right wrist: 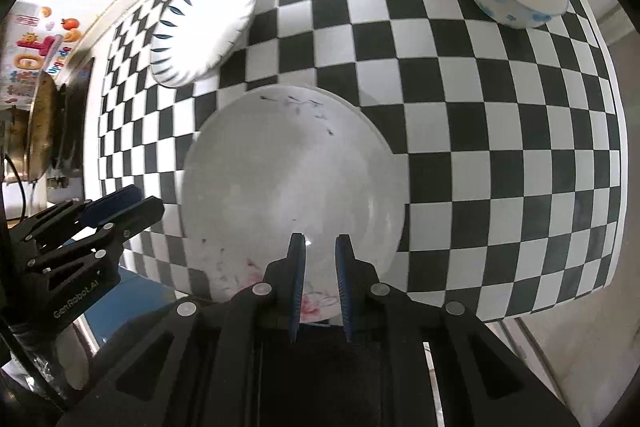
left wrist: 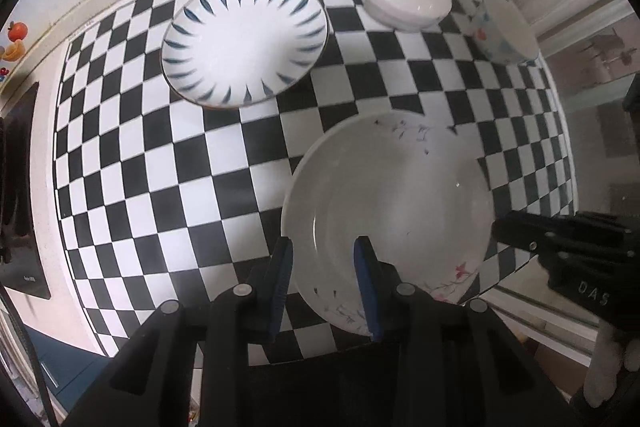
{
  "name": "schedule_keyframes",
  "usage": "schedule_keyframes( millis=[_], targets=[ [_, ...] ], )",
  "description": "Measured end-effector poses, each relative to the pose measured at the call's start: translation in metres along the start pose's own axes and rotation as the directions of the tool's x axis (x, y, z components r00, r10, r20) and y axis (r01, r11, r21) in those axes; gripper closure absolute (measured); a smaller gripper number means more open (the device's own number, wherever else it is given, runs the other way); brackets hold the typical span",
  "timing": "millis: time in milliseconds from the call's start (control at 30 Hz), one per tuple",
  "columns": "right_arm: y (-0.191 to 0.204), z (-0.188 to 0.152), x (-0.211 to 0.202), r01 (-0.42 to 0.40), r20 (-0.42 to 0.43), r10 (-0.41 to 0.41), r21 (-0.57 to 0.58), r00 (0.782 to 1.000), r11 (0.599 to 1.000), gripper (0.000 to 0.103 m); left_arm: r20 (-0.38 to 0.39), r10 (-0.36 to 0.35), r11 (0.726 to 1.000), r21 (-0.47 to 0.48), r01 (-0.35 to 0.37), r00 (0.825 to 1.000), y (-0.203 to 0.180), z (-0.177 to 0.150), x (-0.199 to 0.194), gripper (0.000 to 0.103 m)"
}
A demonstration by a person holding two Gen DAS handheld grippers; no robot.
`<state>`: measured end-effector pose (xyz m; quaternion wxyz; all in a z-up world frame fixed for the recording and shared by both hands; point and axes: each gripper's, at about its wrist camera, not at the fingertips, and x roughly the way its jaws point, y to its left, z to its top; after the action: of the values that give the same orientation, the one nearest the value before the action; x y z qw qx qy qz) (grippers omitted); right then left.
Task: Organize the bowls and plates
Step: 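Move both tools to the blue-striped plate and close them on its rim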
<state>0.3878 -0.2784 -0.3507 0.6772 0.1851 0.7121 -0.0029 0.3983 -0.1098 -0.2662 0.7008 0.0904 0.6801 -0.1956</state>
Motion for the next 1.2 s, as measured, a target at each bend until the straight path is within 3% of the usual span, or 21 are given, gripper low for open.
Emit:
schedule_keyframes(
  millis=[167, 300, 367, 433, 467, 700, 800, 1000, 1200],
  targets=[
    [0.005, 0.011, -0.018, -0.008, 0.038, 0.009, -0.028, 0.999, 1.000, 0.085, 0.045, -0.018, 1.000, -0.018, 0.019, 0.999, 0.014, 0.007, -0.011, 0.073],
    [0.015, 0.040, -0.023, -0.042, 0.068, 0.045, -0.041, 0.997, 0.998, 0.084, 0.048, -0.057, 0.996, -0.068, 0.060, 0.997, 0.043, 0.030, -0.009, 0.071],
    [0.022, 0.057, -0.022, -0.065, 0.086, 0.068, -0.037, 0.994, 0.997, 0.072, 0.046, -0.078, 0.989, -0.123, 0.083, 0.996, 0.068, 0.045, -0.004, 0.071],
    [0.029, 0.078, -0.019, -0.105, 0.100, 0.108, -0.032, 0.989, 0.994, 0.043, 0.036, -0.103, 0.977, -0.186, 0.108, 0.994, 0.100, 0.063, 0.004, 0.071],
    [0.032, 0.089, -0.016, -0.131, 0.106, 0.133, -0.027, 0.985, 0.991, 0.040, 0.030, -0.108, 0.971, -0.212, 0.112, 0.994, 0.114, 0.070, 0.009, 0.071],
    [0.043, 0.167, 0.029, -0.188, 0.077, 0.184, 0.046, 0.980, 0.981, 0.039, -0.005, -0.168, 0.923, -0.352, 0.156, 0.986, 0.197, 0.120, 0.056, 0.071],
    [0.041, 0.194, 0.054, -0.194, 0.059, 0.189, 0.099, 0.980, 0.976, 0.039, -0.025, -0.190, 0.915, -0.367, 0.167, 0.982, 0.211, 0.134, 0.074, 0.071],
    [0.043, 0.224, 0.084, -0.179, 0.030, 0.177, 0.136, 0.984, 0.974, 0.039, -0.060, -0.240, 0.911, -0.360, 0.203, 0.969, 0.220, 0.155, 0.099, 0.071],
    [0.044, 0.233, 0.097, -0.161, 0.010, 0.162, 0.141, 0.987, 0.977, 0.040, -0.069, -0.245, 0.922, -0.324, 0.211, 0.967, 0.213, 0.171, 0.104, 0.071]
  ],
)
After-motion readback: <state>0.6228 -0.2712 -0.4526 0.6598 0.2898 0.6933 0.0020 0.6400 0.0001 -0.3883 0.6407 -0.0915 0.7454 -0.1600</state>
